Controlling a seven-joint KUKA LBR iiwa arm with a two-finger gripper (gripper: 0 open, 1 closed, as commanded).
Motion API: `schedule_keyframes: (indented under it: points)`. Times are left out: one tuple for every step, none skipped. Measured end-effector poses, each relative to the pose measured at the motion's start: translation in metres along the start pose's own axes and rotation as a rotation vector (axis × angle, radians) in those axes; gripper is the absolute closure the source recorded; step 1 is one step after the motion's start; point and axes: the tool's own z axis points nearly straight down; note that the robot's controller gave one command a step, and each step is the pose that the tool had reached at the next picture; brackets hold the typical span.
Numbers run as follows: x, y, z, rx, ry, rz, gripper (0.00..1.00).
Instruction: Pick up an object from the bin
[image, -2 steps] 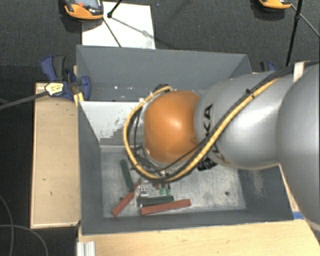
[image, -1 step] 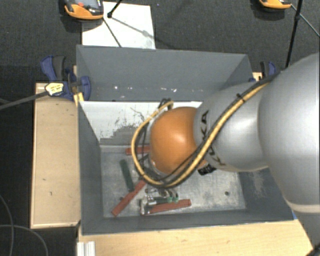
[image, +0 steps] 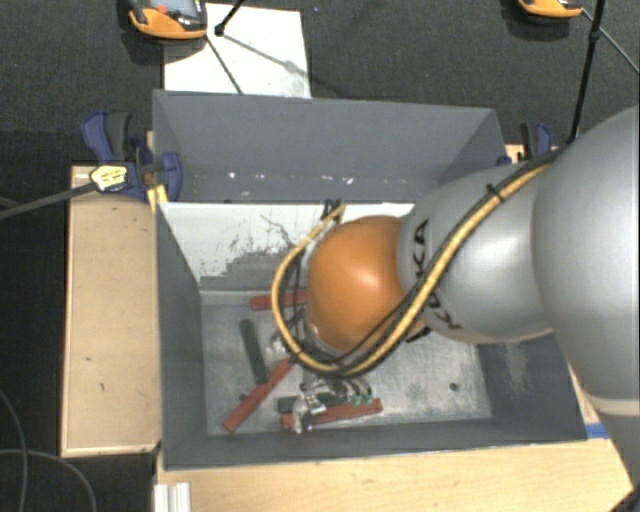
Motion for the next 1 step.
schedule_keyframes:
  points:
    - [-0.0178,0.0176,-0.0063,0.0,-0.004,-0.319,0.0]
